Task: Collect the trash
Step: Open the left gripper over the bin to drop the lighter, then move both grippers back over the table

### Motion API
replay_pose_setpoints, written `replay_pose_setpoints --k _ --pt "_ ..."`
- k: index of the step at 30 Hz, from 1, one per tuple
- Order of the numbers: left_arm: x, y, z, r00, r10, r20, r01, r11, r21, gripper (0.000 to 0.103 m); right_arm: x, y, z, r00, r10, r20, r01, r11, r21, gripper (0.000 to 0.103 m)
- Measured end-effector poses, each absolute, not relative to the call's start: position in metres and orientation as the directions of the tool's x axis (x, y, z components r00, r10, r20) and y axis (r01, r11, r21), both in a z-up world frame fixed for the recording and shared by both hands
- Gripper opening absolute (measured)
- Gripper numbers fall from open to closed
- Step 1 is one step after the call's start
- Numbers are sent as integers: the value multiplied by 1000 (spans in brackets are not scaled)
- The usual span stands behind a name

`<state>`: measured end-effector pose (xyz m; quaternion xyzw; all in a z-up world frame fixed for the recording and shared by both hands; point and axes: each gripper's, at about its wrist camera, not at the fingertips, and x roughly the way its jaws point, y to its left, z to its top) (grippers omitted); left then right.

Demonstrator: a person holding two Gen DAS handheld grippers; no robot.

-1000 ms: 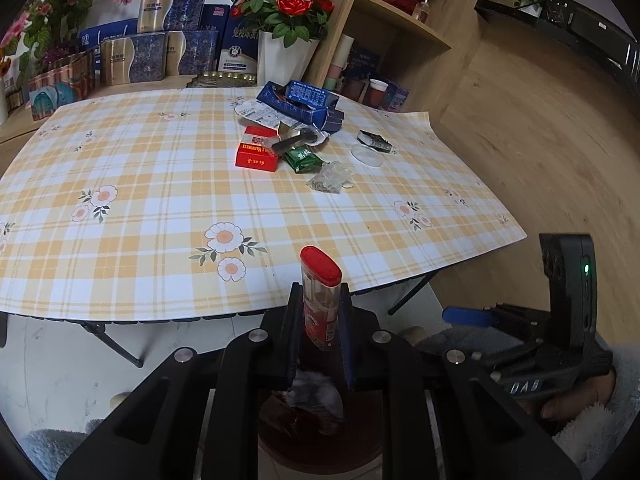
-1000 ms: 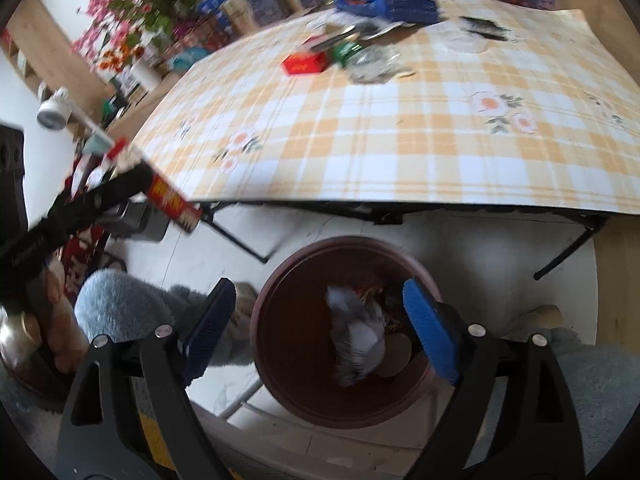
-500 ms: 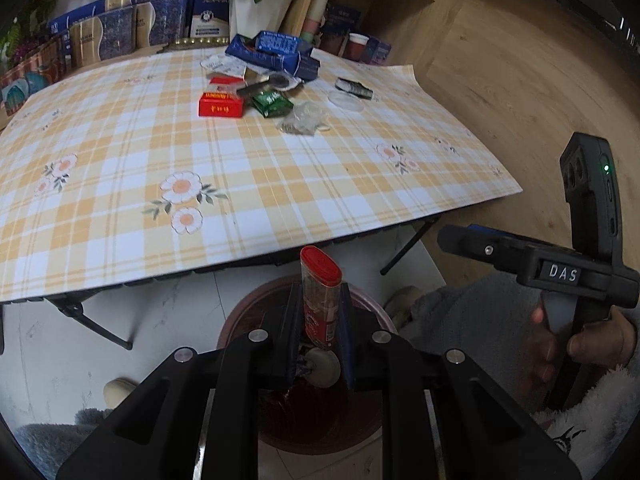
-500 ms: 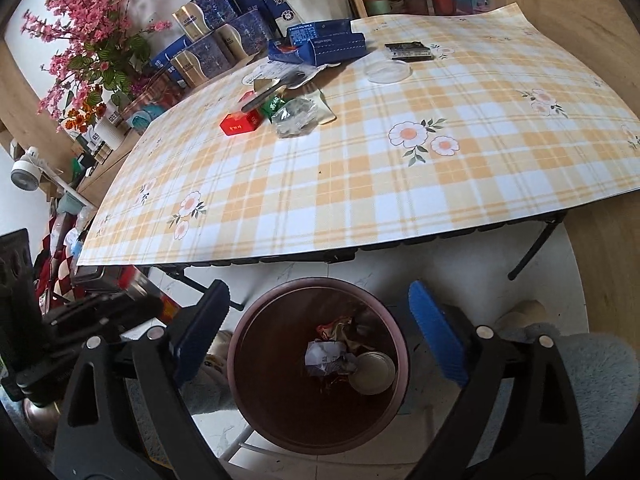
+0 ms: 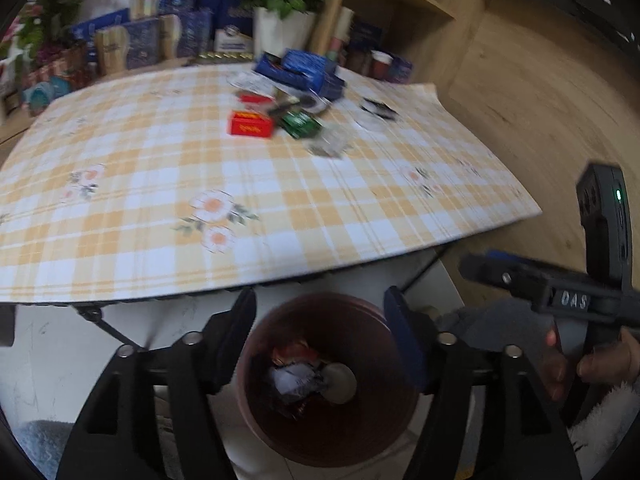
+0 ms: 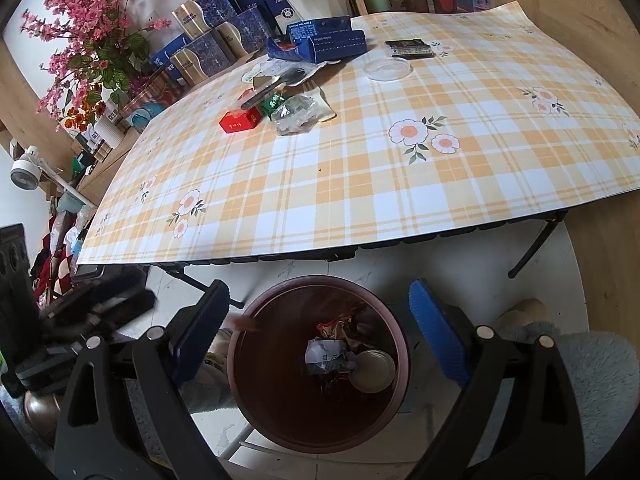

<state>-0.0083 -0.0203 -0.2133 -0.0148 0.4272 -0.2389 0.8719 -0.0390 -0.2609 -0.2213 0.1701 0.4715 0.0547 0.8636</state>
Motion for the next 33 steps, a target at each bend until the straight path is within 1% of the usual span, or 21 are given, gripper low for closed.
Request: replay_pose_setpoints --k 2,3,5,9,13,24,33 --pt "-8 -7 -206 591 -380 -712 338 918 -209 89 -38 -260 -222 546 254 -798 67 936 344 90" --pt "-9 0 -202 634 -338 -696 292 937 -190 92 -38 -260 -222 545 253 -799 67 937 343 90" --pt "-9 10 -197 675 -288 -680 234 957 -173 95 -38 -258 -221 544 253 -800 63 938 340 90" --pt "-7 23 -198 689 -246 -682 174 969 -173 96 -37 -253 -222 538 254 -803 54 941 334 90" --pt "-8 29 -203 685 -227 -692 149 974 -172 96 -36 -249 -221 538 255 -804 43 944 328 90" --pt "-11 18 -210 671 -231 -705 179 973 -148 96 -33 -247 -224 536 246 -807 36 949 313 91" --pt "-6 16 -218 650 -220 -728 170 975 -143 96 -28 -248 -229 534 235 -812 34 954 299 91"
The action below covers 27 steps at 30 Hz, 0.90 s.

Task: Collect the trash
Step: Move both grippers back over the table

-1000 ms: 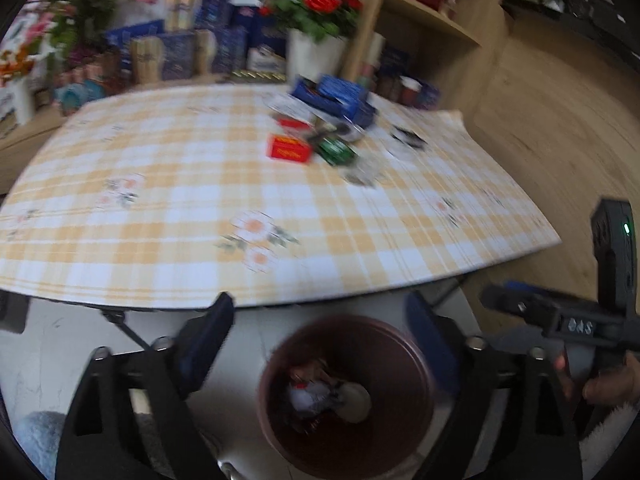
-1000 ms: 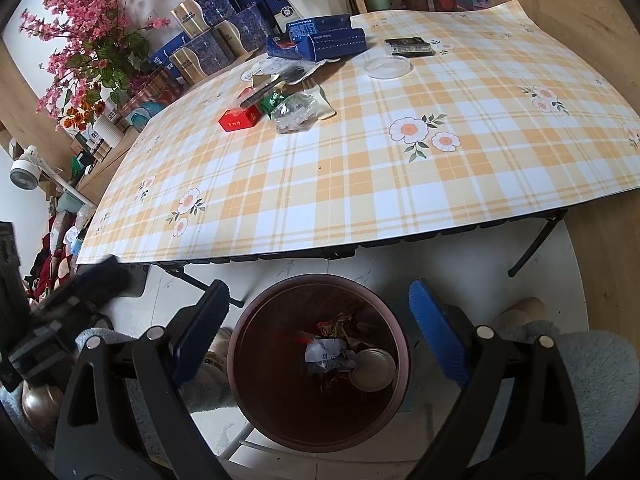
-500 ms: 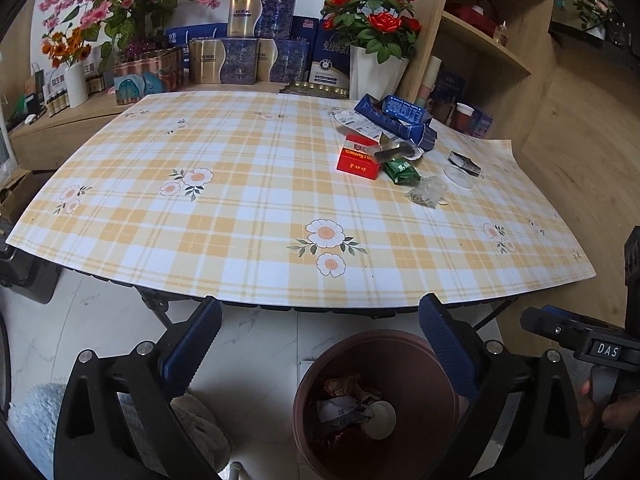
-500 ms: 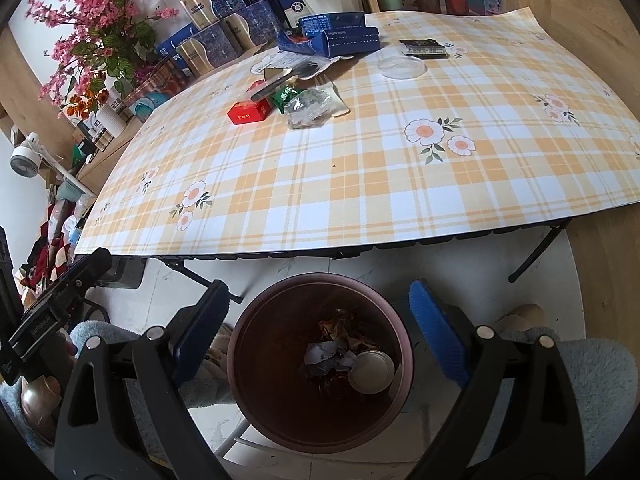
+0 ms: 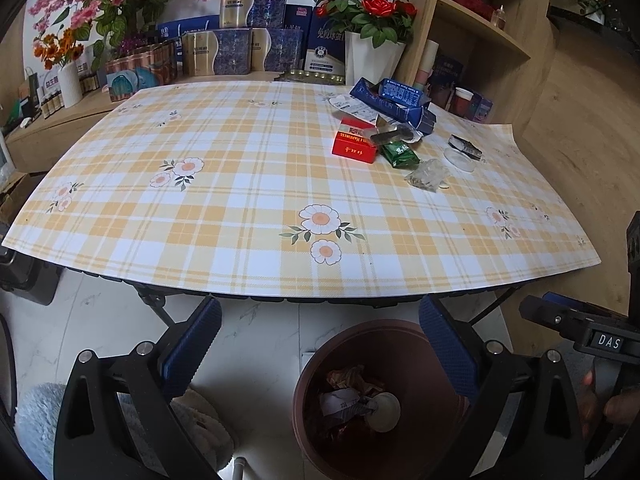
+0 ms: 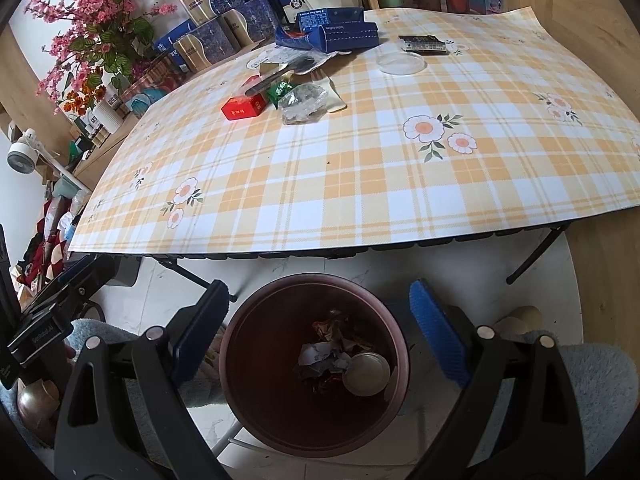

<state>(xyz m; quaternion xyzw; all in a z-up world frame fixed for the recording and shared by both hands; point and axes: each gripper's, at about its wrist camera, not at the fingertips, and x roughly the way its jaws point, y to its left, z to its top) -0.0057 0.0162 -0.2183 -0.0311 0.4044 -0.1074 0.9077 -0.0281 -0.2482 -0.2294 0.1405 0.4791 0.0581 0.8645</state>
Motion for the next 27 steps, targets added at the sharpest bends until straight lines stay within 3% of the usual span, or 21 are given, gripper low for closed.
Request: replay_pose_setpoints --k 11,19,27 --pt "4 13 -229 634 -204 -746 161 978 -131 96 8 -245 -222 614 134 -778 -93 991 97 91" --pt "12 12 -236 621 -199 -758 151 979 -134 96 90 -250 -221 664 199 -720 -186 978 99 92" --pt "19 18 -239 620 -177 -764 120 984 -131 96 147 -224 -234 610 169 -774 -266 964 0 89"
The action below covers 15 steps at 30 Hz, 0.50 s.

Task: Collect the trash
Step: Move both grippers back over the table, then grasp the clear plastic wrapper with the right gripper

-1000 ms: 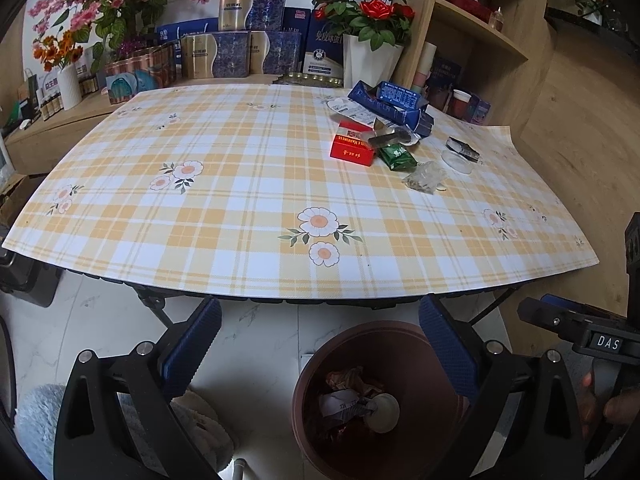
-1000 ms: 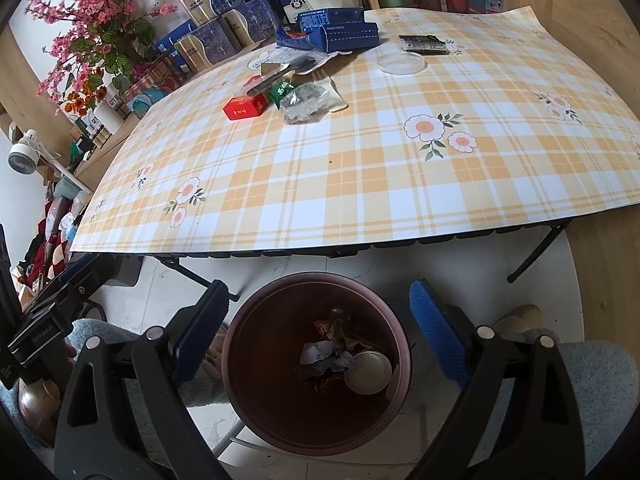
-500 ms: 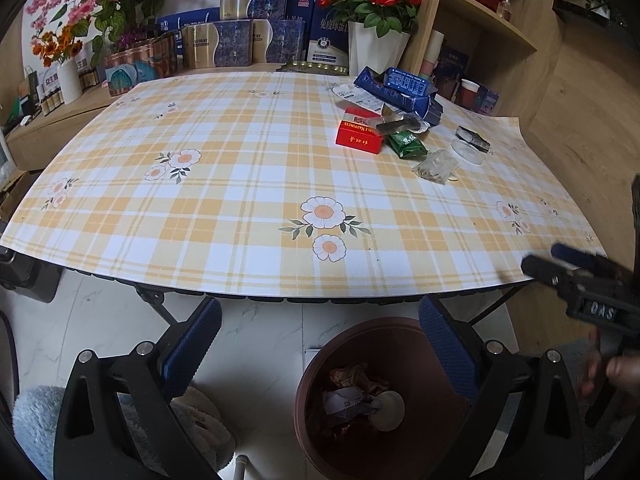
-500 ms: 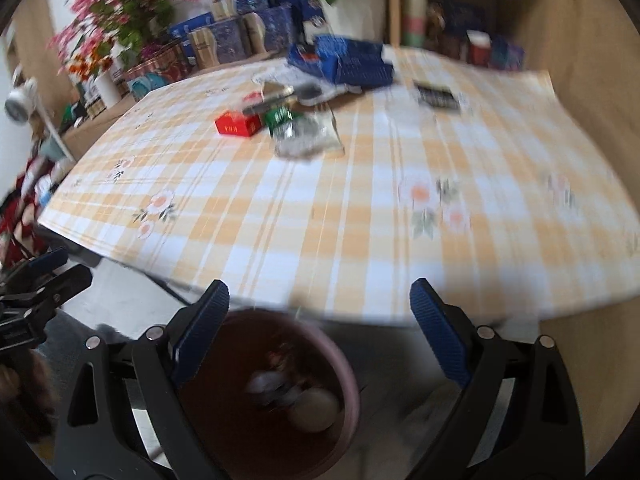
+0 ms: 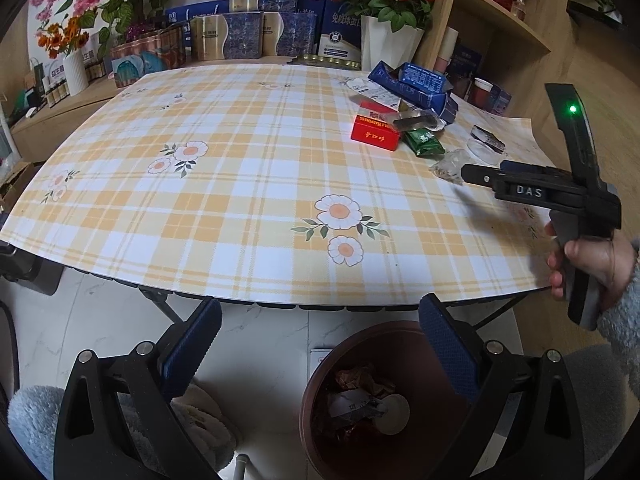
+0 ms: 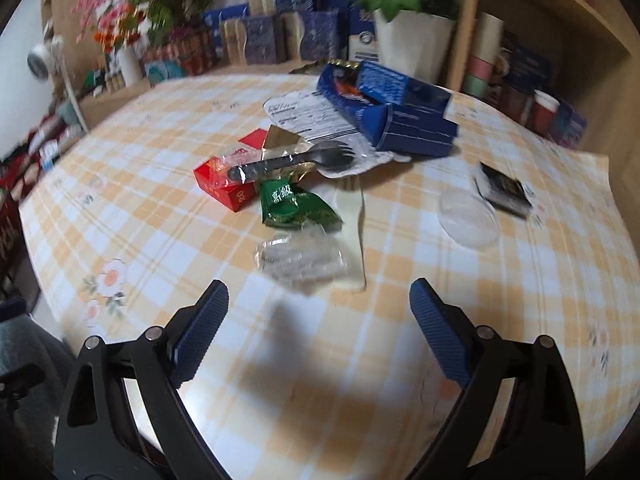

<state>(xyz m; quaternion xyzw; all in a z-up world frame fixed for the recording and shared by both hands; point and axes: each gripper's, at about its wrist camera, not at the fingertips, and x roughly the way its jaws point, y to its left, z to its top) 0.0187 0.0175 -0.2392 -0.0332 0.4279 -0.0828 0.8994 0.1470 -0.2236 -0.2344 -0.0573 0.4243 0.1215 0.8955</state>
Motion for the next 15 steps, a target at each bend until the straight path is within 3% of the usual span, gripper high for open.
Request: replay_pose_setpoints --k 7,15 --pt "23 18 -245 608 -180 -773 114 984 -140 96 163 -214 -243 597 158 -786 -293 956 -30 69" --pt "24 13 -247 601 -190 -777 134 982 -136 96 166 -213 -250 604 155 -782 -287 957 -32 64"
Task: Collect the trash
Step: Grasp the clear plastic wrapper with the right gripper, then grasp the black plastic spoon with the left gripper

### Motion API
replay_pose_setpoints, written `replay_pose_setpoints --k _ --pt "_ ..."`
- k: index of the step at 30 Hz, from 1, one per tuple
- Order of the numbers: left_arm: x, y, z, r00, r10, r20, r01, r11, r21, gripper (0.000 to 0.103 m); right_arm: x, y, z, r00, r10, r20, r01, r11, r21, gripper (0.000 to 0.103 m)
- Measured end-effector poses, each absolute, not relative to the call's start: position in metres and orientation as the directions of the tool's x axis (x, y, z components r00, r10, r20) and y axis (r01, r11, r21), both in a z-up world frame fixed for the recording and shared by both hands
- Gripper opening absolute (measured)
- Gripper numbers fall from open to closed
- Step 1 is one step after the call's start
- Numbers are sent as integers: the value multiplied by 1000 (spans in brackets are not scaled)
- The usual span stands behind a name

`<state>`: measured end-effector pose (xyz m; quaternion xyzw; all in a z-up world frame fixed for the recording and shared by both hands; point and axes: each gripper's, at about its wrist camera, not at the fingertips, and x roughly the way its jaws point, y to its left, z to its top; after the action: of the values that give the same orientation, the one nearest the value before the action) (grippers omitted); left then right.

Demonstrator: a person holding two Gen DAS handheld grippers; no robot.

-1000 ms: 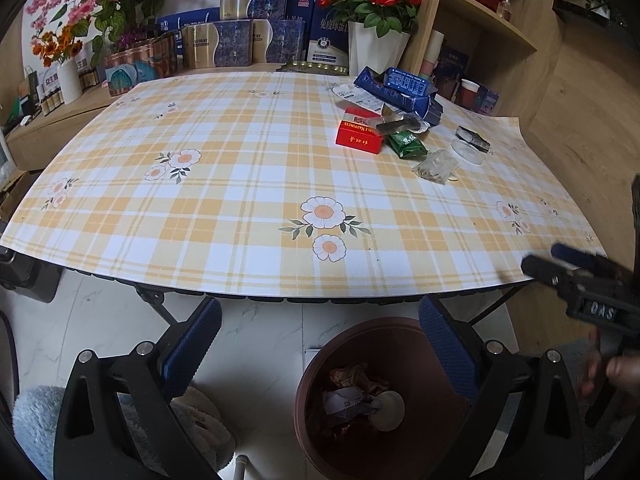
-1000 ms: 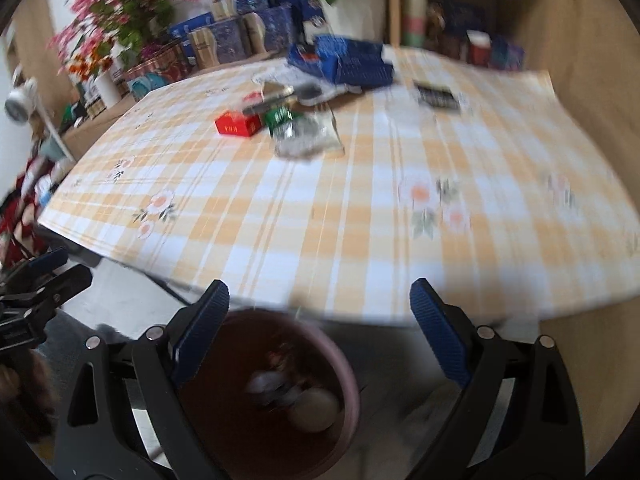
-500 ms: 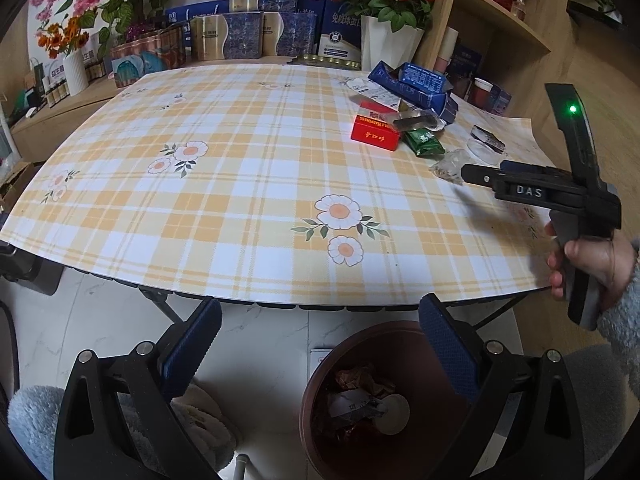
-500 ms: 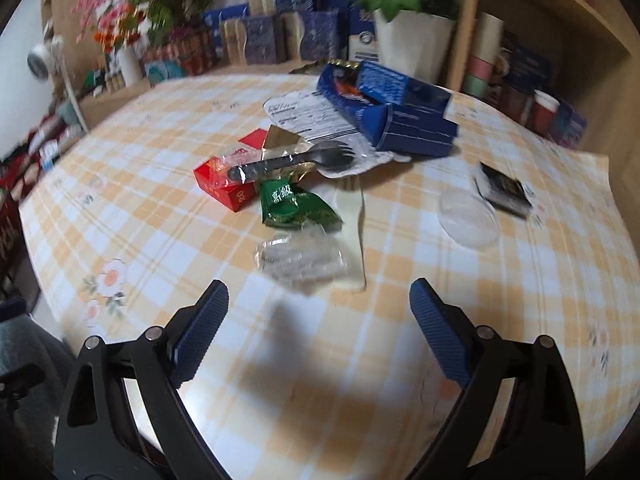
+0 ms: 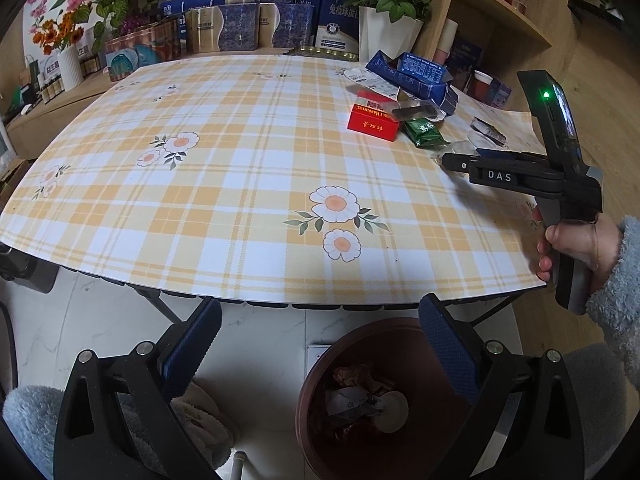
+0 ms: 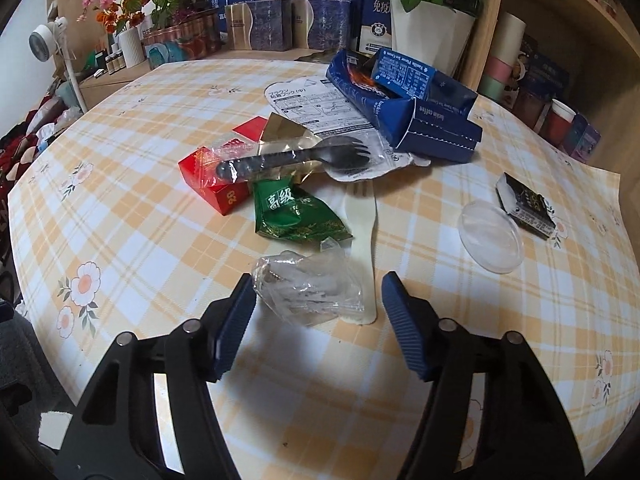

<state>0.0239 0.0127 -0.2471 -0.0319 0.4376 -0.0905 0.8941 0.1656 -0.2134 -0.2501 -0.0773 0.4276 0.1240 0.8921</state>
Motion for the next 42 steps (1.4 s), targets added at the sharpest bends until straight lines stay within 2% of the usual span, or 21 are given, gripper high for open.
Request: replay_pose_setpoints --k 2,5,12,19,21,24,27,28,31,36,42 --pt "24 12 -247 600 -191 -777 133 981 -138 96 165 -211 -251 604 160 -780 -299 953 -37 49" --pt "25 12 -247 603 -200 -773 140 980 -144 96 158 -213 -247 635 170 -754 -299 953 -37 45" --pt "37 14 -239 621 -217 -753 151 976 -156 96 136 -234 -231 747 167 -644 -216 976 2 44" --pt "75 -3 -212 659 -293 -693 266 952 -150 96 135 -244 -228 771 151 -619 -158 987 44 44" --pt "88 -13 -205 666 -319 -674 316 939 -132 93 135 -248 -229 770 157 -619 -155 986 57 44" --pt "118 -35 -195 655 -376 -655 426 900 -91 82 136 -251 -229 766 165 -622 -151 986 76 44" --pt "154 -57 -188 629 -428 -649 529 847 -46 68 136 -253 -230 763 169 -623 -144 985 92 44" --pt "169 -65 -188 618 -436 -655 556 831 -28 60 136 -254 -230 764 169 -623 -140 986 95 44" --pt "200 -81 -195 583 -427 -691 606 795 19 46 135 -255 -230 768 164 -619 -132 986 97 44" --pt "231 -103 -216 504 -412 -759 674 737 47 45 136 -253 -230 764 168 -623 -144 986 88 44" --pt "247 -115 -232 474 -369 -799 686 724 73 44 138 -252 -231 759 173 -628 -153 985 86 44"
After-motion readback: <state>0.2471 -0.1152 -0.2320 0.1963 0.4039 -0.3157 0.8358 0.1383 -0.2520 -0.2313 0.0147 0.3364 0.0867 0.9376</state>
